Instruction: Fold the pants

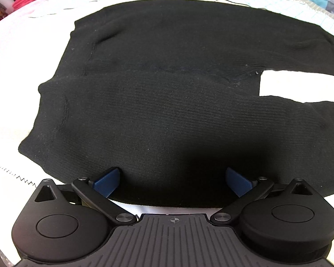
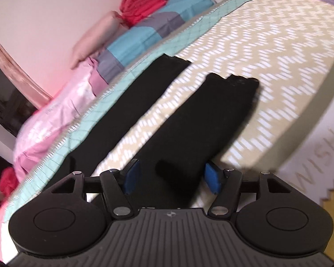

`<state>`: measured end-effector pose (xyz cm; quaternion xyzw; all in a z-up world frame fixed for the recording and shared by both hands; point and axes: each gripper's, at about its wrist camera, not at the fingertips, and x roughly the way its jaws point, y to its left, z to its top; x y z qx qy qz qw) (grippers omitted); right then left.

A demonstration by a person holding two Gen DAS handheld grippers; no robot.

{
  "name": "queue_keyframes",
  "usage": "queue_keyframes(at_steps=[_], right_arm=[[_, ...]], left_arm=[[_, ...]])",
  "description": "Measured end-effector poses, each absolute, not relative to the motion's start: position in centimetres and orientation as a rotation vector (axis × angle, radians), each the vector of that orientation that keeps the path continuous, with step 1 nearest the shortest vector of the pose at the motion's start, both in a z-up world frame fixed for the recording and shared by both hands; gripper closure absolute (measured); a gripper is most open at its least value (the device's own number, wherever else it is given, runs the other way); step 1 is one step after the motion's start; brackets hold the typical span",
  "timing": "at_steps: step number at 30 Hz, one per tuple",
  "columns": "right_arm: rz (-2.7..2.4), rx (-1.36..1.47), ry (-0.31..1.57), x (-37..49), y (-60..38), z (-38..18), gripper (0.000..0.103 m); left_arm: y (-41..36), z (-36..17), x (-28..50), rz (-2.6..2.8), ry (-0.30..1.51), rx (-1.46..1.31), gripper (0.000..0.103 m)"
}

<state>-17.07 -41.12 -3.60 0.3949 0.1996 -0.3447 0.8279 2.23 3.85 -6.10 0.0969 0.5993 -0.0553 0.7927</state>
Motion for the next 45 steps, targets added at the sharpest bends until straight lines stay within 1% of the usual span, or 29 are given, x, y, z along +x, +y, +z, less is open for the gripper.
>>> queue_keyframes(at_steps=[1,2,3,6,9,11,12,15,16,17,19,20,21,24,25,26,27,31,32,33,34,35,36,38,40,41,43,44,45], right_arm=[[-0.74,0.833,0.426,-17.0,-41.4,-3.7,0.051],[-0.754,0.832,0.441,-16.7,-41.7,-3.7,0.077],[-0.755,0.855,0.464,-16.5,-42.1,-3.8,0.09],[-0.714,0.959,0.478,-17.1,-42.8,-3.3,0.091],[-0.708,0.954,0.424,-20.1,-42.4,0.0,0.092],[-0.804,0.969,0.36,-23.7,-42.4,1.3,0.092],[-0.846,1.018,0.342,-25.3,-42.9,0.8,0.092],[-0.871,1.032,0.543,-24.9,-44.1,-2.5,0.091],[-0.86,1.009,0.513,-25.0,-43.8,-2.5,0.09],[-0.862,1.014,0.46,-25.2,-43.4,-2.2,0.087],[-0.898,1.048,0.333,-26.3,-42.3,-2.0,0.075],[-0.922,1.051,0.329,-26.4,-41.8,-2.2,0.058],[-0.936,1.047,0.366,-26.0,-41.6,-2.6,0.052],[-0.94,0.955,0.424,-24.6,-40.4,-2.6,0.052],[-0.936,0.94,0.441,-24.2,-40.3,-2.6,0.054],[-0.943,0.908,0.463,-23.8,-40.4,-2.4,0.083],[-0.963,0.874,0.492,-23.3,-40.5,-2.5,0.095],[-1.08,0.955,0.368,-24.7,-40.4,-1.7,0.095],[-1.097,0.94,0.38,-24.6,-39.8,-1.6,0.093],[-1.133,0.895,0.421,-24.1,-38.8,-1.4,0.085],[-1.183,0.825,0.462,-23.5,-37.5,-1.0,0.081],[-1.215,0.751,0.483,-23.1,-35.9,-0.5,0.071],[-1.195,0.663,0.489,-22.4,-34.0,0.1,0.058],[-0.992,0.46,0.534,-19.9,-29.1,1.0,0.044],[-0.672,0.212,0.674,-16.1,-23.3,0.8,0.044],[-0.527,0.099,0.73,-14.5,-20.5,0.3,0.047],[-0.276,-0.116,0.821,-11.7,-14.8,-1.0,0.048],[-0.199,-0.195,0.85,-10.6,-12.8,-1.8,0.052],[-0.14,-0.27,0.874,-9.4,-11.2,-2.8,0.053]], left_arm=[[3.8,-6.1,2.2,-0.115,1.288,0.21,0.0],[3.8,-6.1,2.2,-0.113,1.287,0.211,0.0],[3.8,-6.1,2.1,-0.11,1.285,0.212,0.0],[3.5,-6.0,1.9,-0.095,1.289,0.212,0.0],[3.4,-6.0,2.2,-0.085,1.299,0.214,0.0],[3.5,-6.0,2.5,-0.087,1.303,0.212,0.0],[3.5,-6.0,2.6,-0.091,1.303,0.208,0.0],[3.5,-6.2,2.7,-0.104,1.297,0.22,0.0],[3.5,-6.2,2.7,-0.112,1.294,0.227,0.0],[3.5,-6.2,2.8,-0.123,1.293,0.234,0.0],[3.7,-6.2,2.9,-0.145,1.296,0.239,0.0],[3.8,-6.2,2.9,-0.154,1.297,0.239,0.0],[4.0,-6.3,3.0,-0.167,1.296,0.243,0.0],[4.1,-6.4,2.9,-0.192,1.281,0.252,0.0],[4.2,-6.4,2.8,-0.2,1.275,0.257,0.0],[4.1,-6.4,2.8,-0.207,1.269,0.263,0.0],[4.1,-6.4,2.8,-0.216,1.264,0.27,0.0],[4.6,-6.2,3.0,-0.257,1.274,0.27,0.0],[4.9,-5.9,3.0,-0.267,1.271,0.266,0.0],[5.4,-5.7,2.8,-0.273,1.265,0.26,0.0],[6.0,-5.3,2.7,-0.273,1.258,0.253,0.0],[6.7,-5.0,2.6,-0.274,1.251,0.244,0.0],[7.5,-4.5,2.6,-0.274,1.238,0.23,0.0],[9.1,-3.6,2.1,-0.271,1.205,0.203,0.0],[10.7,-3.3,2.3,-0.254,1.177,0.205,0.0],[11.3,-3.4,2.6,-0.243,1.172,0.214,0.0],[12.4,-4.2,3.3,-0.207,1.182,0.229,0.0],[12.9,-4.6,3.7,-0.191,1.192,0.229,0.0],[13.3,-4.9,4.0,-0.186,1.201,0.224,0.0]])
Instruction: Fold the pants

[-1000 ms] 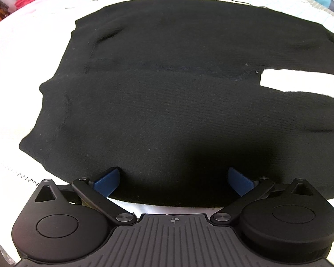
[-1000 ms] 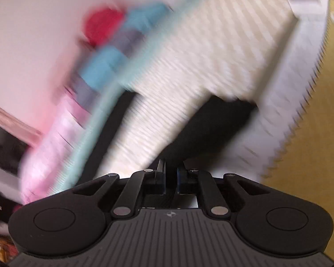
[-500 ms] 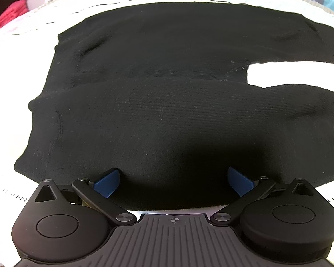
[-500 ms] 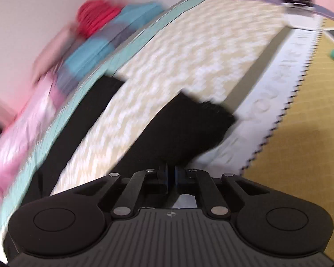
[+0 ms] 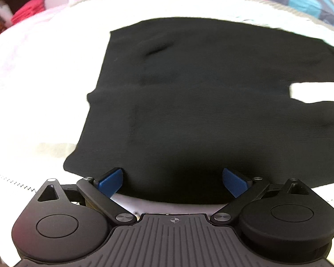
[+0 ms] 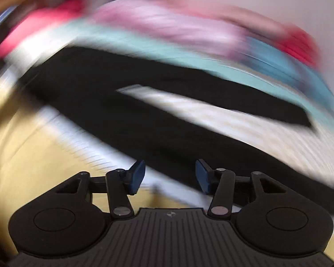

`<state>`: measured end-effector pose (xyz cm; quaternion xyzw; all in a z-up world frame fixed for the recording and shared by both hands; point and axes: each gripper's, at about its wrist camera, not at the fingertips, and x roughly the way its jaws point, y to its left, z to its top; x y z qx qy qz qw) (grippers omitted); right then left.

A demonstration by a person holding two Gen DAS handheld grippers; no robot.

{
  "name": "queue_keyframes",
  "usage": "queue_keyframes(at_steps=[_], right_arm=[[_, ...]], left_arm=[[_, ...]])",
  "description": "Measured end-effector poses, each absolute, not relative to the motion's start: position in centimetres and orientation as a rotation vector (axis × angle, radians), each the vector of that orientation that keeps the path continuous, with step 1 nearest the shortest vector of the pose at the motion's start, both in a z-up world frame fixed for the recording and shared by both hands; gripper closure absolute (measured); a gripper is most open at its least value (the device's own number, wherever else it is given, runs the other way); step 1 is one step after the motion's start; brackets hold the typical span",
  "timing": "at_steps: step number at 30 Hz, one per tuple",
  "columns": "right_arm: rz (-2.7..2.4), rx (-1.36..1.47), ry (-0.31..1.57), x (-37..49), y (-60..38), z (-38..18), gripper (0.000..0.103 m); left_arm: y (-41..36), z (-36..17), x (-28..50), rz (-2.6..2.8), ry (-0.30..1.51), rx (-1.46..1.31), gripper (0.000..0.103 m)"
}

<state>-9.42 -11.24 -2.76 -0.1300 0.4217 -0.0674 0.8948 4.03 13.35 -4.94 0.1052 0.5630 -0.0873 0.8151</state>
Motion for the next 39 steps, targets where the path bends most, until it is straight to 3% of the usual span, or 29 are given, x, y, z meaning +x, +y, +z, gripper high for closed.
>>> queue_keyframes(at_steps=[5,7,9,17,19,20,21,26,28,29,30,32,39], right_arm=[[-0.129,-0.504,0.891,-4.1,-8.7,-6.2,0.053],[-0.127,-0.375,0.924,-2.8,-10.3,-6.2,0.084],[-0.116,-0.28,0.965,-3.3,-11.1,-5.5,0.097],[-0.081,-0.294,0.98,-6.9,-9.9,-3.5,0.095],[-0.031,-0.334,0.915,-6.1,-7.8,-3.0,0.083],[0.002,-0.376,0.901,-5.4,-6.7,-3.2,0.065],[0.03,-0.424,0.886,-4.8,-5.7,-3.7,0.056],[0.11,-0.612,0.812,-1.3,-1.9,-6.8,0.054],[0.081,-0.578,0.809,0.4,-2.0,-7.2,0.057],[0.072,-0.521,0.822,1.1,-2.4,-7.2,0.069],[0.078,-0.444,0.852,1.2,-3.2,-7.0,0.092],[0.091,-0.37,0.886,0.4,-3.9,-6.3,0.096],[0.161,-0.42,0.884,-2.0,-3.0,-4.3,0.095]], left_arm=[[13.7,-5.0,4.1,-0.213,1.18,0.239,0.0],[13.7,-5.1,4.1,-0.221,1.174,0.244,0.0],[13.9,-5.1,4.1,-0.225,1.175,0.249,0.0],[18.4,-5.2,3.4,-0.242,1.195,0.167,0.0],[18.4,-5.2,3.5,-0.241,1.199,0.161,0.0],[18.3,-5.2,3.6,-0.238,1.201,0.158,0.0],[18.3,-5.2,3.6,-0.237,1.202,0.156,0.0],[18.5,-5.0,3.3,-0.238,1.206,0.154,0.0],[18.7,-5.2,3.6,-0.234,1.208,0.155,0.0],[18.7,-5.2,3.7,-0.232,1.208,0.154,0.0],[18.9,-5.3,3.9,-0.231,1.208,0.152,0.0],[18.9,-5.3,4.0,-0.227,1.21,0.146,0.0],[21.5,-3.9,4.3,-0.173,1.182,0.084,0.0]])
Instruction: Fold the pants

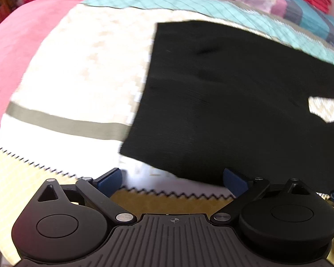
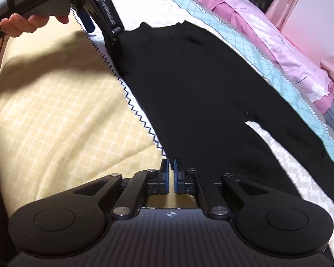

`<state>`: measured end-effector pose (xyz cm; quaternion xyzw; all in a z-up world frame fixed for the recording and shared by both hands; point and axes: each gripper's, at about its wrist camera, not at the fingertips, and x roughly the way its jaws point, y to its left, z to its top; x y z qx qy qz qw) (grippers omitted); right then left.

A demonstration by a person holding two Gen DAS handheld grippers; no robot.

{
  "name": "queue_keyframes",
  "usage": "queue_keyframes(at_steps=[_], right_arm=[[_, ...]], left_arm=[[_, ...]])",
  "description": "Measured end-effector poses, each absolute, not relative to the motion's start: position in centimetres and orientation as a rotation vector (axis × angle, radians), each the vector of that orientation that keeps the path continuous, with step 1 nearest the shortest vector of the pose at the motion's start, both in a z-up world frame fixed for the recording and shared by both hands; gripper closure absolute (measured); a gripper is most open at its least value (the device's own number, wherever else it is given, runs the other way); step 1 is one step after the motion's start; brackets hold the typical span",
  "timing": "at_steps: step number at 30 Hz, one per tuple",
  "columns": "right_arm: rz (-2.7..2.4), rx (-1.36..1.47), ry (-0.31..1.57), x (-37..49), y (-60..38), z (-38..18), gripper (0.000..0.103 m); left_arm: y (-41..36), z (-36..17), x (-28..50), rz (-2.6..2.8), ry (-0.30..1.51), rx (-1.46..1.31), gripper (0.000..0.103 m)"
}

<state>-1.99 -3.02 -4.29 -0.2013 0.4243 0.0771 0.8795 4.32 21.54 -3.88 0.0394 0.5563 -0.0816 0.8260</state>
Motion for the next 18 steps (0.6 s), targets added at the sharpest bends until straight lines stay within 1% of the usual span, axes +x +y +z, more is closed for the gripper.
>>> queue_keyframes(at_steps=[1,3,5,7,8,9,10,12,14,17,18], right_arm=[[0.167,-0.409,0.863,-1.7,-2.5,-3.9,0.093],[0.191,-0.393,0.828,-1.1,-1.3,-3.6,0.071],[0.242,-0.391,0.806,0.5,0.3,-3.9,0.061],[0.284,-0.446,0.79,2.1,2.7,-4.7,0.055],[0.296,-0.479,0.781,2.8,3.6,-5.2,0.048],[0.307,-0.514,0.77,3.7,4.5,-5.9,0.044],[0.313,-0.541,0.754,4.4,5.2,-6.3,0.044],[0.304,-0.567,0.691,5.7,6.4,-6.2,0.033],[0.286,-0.566,0.681,7.9,7.2,-6.3,0.033],[0.267,-0.486,0.689,10.5,7.6,-6.7,0.035],[0.277,-0.448,0.684,11.2,7.7,-6.9,0.05]], left_arm=[[22.3,-3.5,4.4,-0.158,1.173,0.06,0.0],[23.7,-2.7,4.2,-0.124,1.151,0.021,0.0],[25.1,-1.8,4.2,-0.089,1.127,-0.013,0.0],[26.5,-1.2,4.1,-0.054,1.108,-0.031,0.0],[27.2,-0.9,3.9,-0.034,1.1,-0.04,0.0],[27.9,-0.8,3.8,-0.017,1.095,-0.05,0.0],[28.5,-0.5,3.6,-0.004,1.093,-0.06,0.0],[29.8,-0.6,3.0,0.028,1.095,-0.076,0.0],[30.8,-0.6,2.3,0.057,1.095,-0.086,0.0],[32.3,-0.7,0.6,0.111,1.095,-0.098,0.0],[32.9,-0.8,0.2,0.132,1.098,-0.111,0.0]])
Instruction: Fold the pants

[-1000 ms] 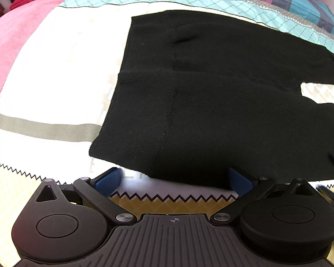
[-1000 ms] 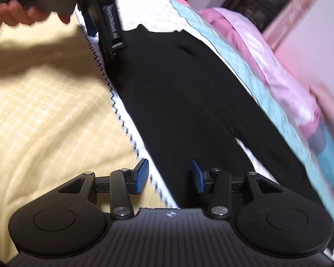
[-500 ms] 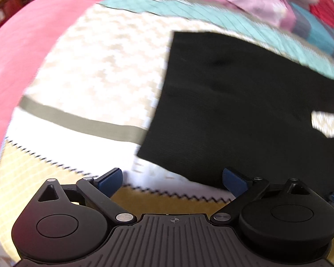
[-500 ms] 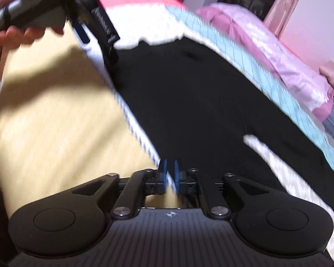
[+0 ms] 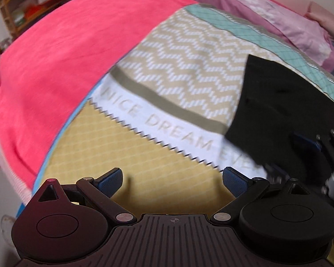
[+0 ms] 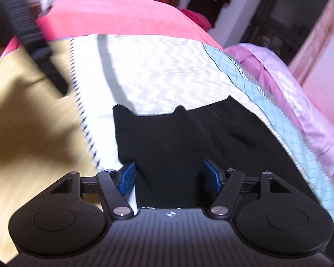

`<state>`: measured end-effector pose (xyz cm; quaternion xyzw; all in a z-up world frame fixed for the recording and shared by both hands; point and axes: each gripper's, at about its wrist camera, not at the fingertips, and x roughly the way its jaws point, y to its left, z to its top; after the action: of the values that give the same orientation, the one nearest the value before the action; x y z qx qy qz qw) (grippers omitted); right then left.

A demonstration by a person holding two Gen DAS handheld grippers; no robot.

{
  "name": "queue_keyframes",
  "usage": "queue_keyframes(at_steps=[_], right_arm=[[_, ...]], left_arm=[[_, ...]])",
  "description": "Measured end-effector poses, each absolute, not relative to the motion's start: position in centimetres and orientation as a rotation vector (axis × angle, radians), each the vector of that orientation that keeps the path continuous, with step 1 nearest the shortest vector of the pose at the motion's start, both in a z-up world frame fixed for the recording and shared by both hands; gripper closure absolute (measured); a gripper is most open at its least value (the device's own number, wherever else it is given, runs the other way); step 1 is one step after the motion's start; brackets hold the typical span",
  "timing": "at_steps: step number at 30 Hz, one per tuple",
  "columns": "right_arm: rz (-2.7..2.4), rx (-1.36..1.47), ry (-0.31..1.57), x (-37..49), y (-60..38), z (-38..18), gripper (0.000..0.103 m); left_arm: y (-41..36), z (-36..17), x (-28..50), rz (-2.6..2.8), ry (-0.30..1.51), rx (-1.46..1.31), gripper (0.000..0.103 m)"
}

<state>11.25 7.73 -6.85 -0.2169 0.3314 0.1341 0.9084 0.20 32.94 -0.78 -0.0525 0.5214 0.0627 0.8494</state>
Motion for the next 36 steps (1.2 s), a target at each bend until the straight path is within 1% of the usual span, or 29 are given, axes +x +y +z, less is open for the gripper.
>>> queue_keyframes(at_steps=[1,2,5,6,8,10,11,12,13,14,15,17,18,19,20,21,23,27,30,31,33,36], right_arm=[[0.303,-0.408,0.705,12.2,8.1,-7.1,0.069],[0.312,-0.387,0.736,12.6,8.5,-7.0,0.091],[0.381,-0.381,0.686,11.0,10.9,-4.8,0.091],[0.407,-0.404,0.675,10.7,11.8,-4.8,0.09],[0.436,-0.432,0.745,10.9,13.0,-6.4,0.09],[0.415,-0.461,0.704,10.0,13.5,-6.7,0.086],[0.412,-0.462,0.698,9.8,13.4,-6.7,0.079],[0.424,-0.455,0.698,9.6,13.1,-6.3,0.066],[0.457,-0.432,0.707,9.4,12.5,-5.8,0.055],[0.504,-0.39,0.717,9.3,11.7,-5.2,0.039],[0.539,-0.337,0.709,8.8,10.4,-4.2,0.037],[0.541,-0.253,0.699,7.8,7.4,-2.4,0.038],[0.532,-0.193,0.712,8.0,5.6,-1.5,0.041],[0.517,-0.137,0.728,8.6,4.0,-1.0,0.047],[0.49,-0.105,0.744,9.5,2.6,-0.7,0.063],[0.45,-0.119,0.747,10.4,1.7,-0.4,0.072],[0.382,-0.186,0.744,12.3,0.7,-0.6,0.078],[0.375,-0.159,0.793,16.6,1.1,-2.7,0.078],[0.402,-0.15,0.874,21.1,4.1,-7.2,0.078],[0.398,-0.159,0.798,21.7,4.9,-7.9,0.078],[0.39,-0.185,0.76,22.7,6.1,-8.3,0.078],[0.401,-0.13,0.815,22.5,4.8,-6.3,0.076]], left_arm=[[33.4,-0.8,-0.2,0.145,1.102,-0.121,0.0],[33.9,-0.9,-0.5,0.159,1.106,-0.132,0.0],[34.6,-0.5,-1.4,0.189,1.109,-0.145,0.0],[34.9,-0.3,-1.6,0.196,1.1,-0.15,0.0],[35.1,0.0,-1.7,0.208,1.096,-0.158,0.0],[35.0,0.1,-1.4,0.211,1.093,-0.159,0.0],[34.8,0.2,-1.1,0.208,1.091,-0.158,0.0],[34.4,0.2,-0.8,0.202,1.089,-0.156,0.0],[34.0,0.3,-0.5,0.192,1.086,-0.152,0.0],[33.6,0.4,-0.1,0.177,1.08,-0.146,0.0],[33.0,0.6,0.3,0.16,1.071,-0.138,0.0],[31.7,0.9,0.9,0.129,1.054,-0.117,0.0],[31.0,1.0,1.1,0.108,1.037,-0.105,0.0],[30.3,1.0,1.3,0.089,1.026,-0.096,0.0],[29.6,0.9,1.5,0.068,1.021,-0.089,0.0],[28.9,0.6,1.9,0.044,1.023,-0.083,0.0],[27.4,-0.5,2.4,0.001,1.04,-0.07,0.0],[25.2,-4.5,3.0,-0.033,1.124,0.011,0.0],[25.9,-5.4,2.2,-0.035,1.102,-0.021,0.0],[26.0,-5.3,2.2,-0.037,1.101,-0.022,0.0],[26.0,-5.2,2.4,-0.039,1.104,-0.019,0.0],[25.9,-5.2,2.5,-0.048,1.102,-0.013,0.0]])
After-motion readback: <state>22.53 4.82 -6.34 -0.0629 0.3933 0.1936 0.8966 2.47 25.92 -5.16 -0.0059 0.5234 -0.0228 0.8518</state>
